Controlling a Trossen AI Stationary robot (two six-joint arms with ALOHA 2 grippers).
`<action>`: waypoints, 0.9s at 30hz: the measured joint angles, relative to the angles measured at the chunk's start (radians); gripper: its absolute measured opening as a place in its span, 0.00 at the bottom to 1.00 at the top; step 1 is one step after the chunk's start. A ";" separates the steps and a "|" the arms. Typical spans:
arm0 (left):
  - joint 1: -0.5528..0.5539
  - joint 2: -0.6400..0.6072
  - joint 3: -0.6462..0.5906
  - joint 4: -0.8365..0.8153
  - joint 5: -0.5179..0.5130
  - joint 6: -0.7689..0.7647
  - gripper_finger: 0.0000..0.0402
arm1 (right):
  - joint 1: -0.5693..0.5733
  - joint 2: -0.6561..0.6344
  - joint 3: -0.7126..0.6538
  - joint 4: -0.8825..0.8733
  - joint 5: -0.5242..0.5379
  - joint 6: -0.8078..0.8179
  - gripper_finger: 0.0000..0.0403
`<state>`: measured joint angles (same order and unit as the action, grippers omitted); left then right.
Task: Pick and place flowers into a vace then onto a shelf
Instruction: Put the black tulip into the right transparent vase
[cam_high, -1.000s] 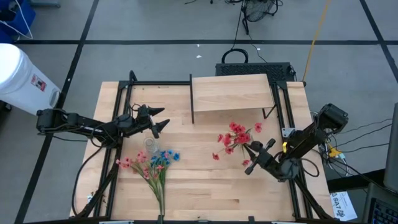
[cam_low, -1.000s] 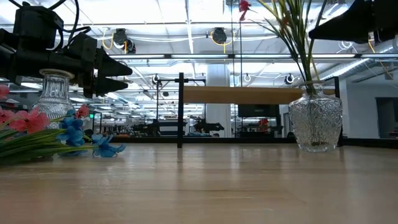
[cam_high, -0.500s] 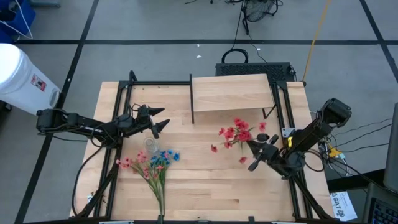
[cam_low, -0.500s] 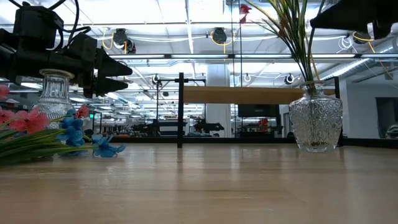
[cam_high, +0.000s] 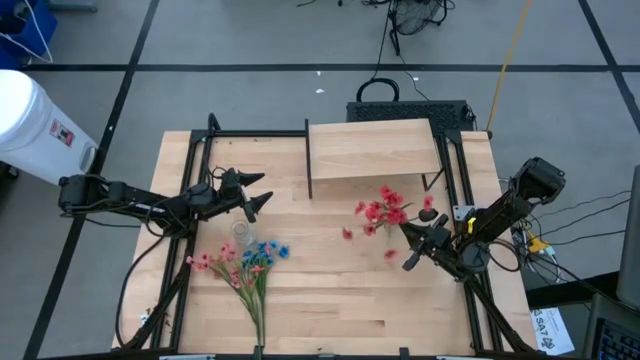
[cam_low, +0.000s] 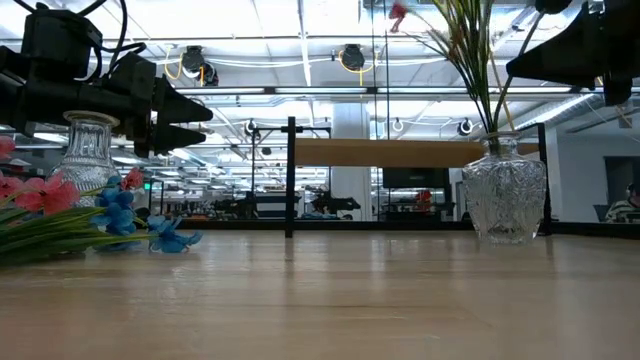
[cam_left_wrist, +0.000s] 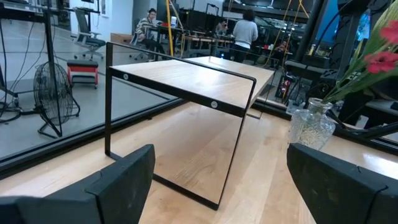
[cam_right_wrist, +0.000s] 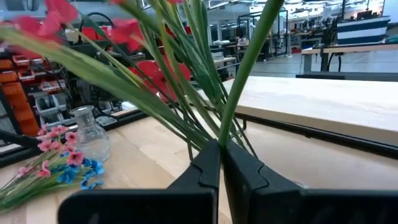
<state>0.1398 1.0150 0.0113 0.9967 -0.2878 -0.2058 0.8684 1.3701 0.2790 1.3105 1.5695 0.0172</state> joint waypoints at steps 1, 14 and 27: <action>0.000 0.000 0.000 0.000 0.000 0.000 0.91 | 0.000 0.000 0.000 -0.002 0.000 -0.002 0.00; 0.000 0.000 0.000 0.000 0.000 0.000 0.91 | 0.000 0.000 -0.001 -0.003 0.001 -0.027 0.20; 0.000 0.000 0.000 0.000 0.000 0.000 0.91 | 0.069 -0.015 -0.001 0.010 0.001 -0.071 0.54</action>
<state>0.1398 1.0152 0.0116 0.9970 -0.2878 -0.2058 0.9372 1.3554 0.2783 1.3205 1.5703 -0.0543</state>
